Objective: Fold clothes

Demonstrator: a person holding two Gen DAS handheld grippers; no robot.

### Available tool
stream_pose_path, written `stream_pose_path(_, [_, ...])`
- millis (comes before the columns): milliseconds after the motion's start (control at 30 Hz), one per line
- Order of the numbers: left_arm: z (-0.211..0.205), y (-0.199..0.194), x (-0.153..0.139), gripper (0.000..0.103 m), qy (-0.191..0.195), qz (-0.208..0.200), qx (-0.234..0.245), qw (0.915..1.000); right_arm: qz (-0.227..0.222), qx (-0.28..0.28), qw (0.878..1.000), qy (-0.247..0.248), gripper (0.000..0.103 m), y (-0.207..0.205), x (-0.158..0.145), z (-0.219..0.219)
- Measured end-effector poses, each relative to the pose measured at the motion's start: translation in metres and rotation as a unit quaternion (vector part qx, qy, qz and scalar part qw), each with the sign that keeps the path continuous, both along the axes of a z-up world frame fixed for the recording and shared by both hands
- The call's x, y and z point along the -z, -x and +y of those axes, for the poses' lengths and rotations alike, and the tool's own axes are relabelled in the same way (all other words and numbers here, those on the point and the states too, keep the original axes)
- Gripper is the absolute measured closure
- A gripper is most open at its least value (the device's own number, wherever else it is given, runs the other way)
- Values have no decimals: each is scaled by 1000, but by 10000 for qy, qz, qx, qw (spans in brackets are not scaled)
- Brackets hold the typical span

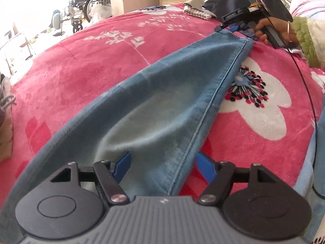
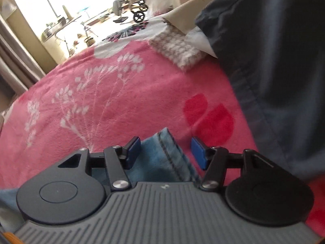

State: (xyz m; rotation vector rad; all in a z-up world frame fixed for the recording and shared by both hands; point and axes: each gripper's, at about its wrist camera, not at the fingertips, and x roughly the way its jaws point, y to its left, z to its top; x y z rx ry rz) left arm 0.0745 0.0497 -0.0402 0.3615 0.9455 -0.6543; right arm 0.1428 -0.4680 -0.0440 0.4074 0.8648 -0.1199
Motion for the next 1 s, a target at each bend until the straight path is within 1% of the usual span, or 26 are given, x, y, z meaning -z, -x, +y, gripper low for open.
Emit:
stream_pose_path(67, [-1,-7,0,30,-31,-74,-11,10000,-69,-193,9998,-65,75,1,1,-1])
stream_pose_path(100, [-1,-11,1,30,-47,-91,-36,9999,-88,-364,9993,-55,82,2,-2,1])
stream_pose_path(167, [-2,-19,5,30,-57,-59,-118,9999,-159,-792,9967,70,85,2,-12,10])
stream_pose_path(233, [-2,-24,10,30,-58,2,-181,9998,-475,-939,9940,299,86,5,-23,18])
stream_pose_path(267, [-2,-25,12,30,-70,11,-186,9998,-647,-982,9922,411,86,7,-29,21])
stream_pose_path(333, [-3,-26,15,29,-98,-1,-173,9998,-1015,-835,9890,683,86,10,-39,21])
stream_pose_path(400, [-2,-26,16,29,-102,4,-177,9998,-1170,-607,9886,734,86,7,-34,16])
stream_pose_path(433, [-2,-27,16,29,-99,17,-176,9998,-1127,-577,9888,786,86,3,-28,16])
stream_pose_path(500, [-1,-27,16,29,-93,24,-167,9998,-794,-624,9893,1057,85,-8,-6,22])
stream_pose_path(533, [0,-26,16,29,-91,24,-161,9998,-707,-605,9885,1192,83,-11,3,26])
stream_pose_path(600, [1,-26,16,28,-85,24,-150,9998,-819,-327,9884,1239,80,-8,6,27])
stream_pose_path(633, [1,-26,16,28,-82,20,-145,9999,-862,-147,9887,1219,76,-7,5,25])
stream_pose_path(667, [1,-26,16,27,-78,14,-140,9999,-932,39,9888,1165,75,-3,1,20])
stream_pose_path(700, [2,-26,16,27,-72,8,-137,9999,-1023,221,9884,1101,70,2,-3,15])
stream_pose_path(800, [3,-26,14,27,-45,-27,-191,9998,-1170,923,9841,961,70,23,-22,-3])
stream_pose_path(900, [10,-26,8,27,-1,-93,-342,9994,-1432,1510,9775,354,69,67,-51,-26])
stream_pose_path(933, [14,-25,4,27,39,-113,-413,9991,-1505,1674,9743,120,66,83,-59,-33])
stream_pose_path(967, [18,-25,-1,27,90,-130,-490,9987,-1576,1780,9713,-11,63,101,-69,-37])
stream_pose_path(1000, [23,-24,-6,27,134,-160,-575,9981,-1646,1856,9687,-89,59,120,-79,-40])
